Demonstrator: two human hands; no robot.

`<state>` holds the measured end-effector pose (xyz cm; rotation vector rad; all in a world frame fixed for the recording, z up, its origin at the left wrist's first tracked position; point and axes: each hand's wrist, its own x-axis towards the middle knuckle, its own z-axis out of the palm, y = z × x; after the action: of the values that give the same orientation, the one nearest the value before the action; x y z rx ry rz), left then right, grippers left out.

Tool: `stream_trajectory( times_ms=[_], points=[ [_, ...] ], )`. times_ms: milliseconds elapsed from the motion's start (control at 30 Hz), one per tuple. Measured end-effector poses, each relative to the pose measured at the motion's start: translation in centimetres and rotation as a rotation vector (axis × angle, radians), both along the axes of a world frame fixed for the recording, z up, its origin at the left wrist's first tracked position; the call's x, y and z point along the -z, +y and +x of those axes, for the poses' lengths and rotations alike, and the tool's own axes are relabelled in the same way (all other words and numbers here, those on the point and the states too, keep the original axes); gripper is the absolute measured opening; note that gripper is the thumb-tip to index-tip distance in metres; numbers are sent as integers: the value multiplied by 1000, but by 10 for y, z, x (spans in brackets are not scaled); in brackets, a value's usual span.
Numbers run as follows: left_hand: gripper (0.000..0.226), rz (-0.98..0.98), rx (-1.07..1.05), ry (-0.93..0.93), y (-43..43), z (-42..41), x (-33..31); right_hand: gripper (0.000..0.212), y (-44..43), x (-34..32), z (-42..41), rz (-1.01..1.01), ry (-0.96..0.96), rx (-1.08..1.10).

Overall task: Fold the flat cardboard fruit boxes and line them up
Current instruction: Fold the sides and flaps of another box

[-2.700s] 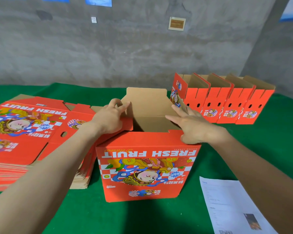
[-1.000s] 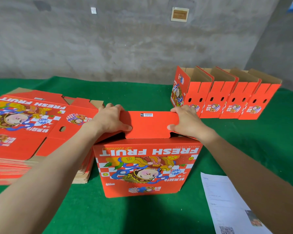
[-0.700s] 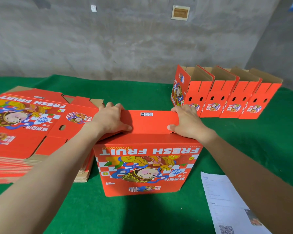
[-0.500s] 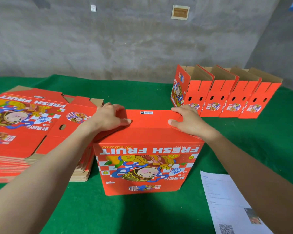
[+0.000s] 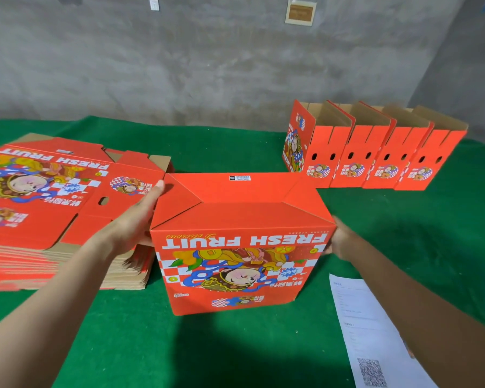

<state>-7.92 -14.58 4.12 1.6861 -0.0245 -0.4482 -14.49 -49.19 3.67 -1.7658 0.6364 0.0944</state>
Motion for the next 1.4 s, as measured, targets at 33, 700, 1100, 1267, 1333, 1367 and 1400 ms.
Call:
stream_trajectory(
  times_ms=[33,700,1100,1267,1333,1367,1400],
  points=[
    [46,-16,9,-21,0,0,0,28,0,9,-6,12,89,-15],
    [24,-443,-143,-232,-21,-2,-23,44,-66,19,-1,105,-64,-445],
    [28,296,-273,-454,-42,15,6,68,-25,8,-9,-240,-393,-356],
    [32,337,-182,-486,-63,9,10,60,9,45,-1,-852,-440,-162],
    [31,331,-138,-483,-73,6,11,54,22,57,0,-920,-386,-142],
    [31,320,-120,-486,-78,5,11,52,27,63,1,-921,-359,-158],
    [31,298,-99,-492,-84,4,12,52,31,67,1,-919,-339,-196]
  ],
)
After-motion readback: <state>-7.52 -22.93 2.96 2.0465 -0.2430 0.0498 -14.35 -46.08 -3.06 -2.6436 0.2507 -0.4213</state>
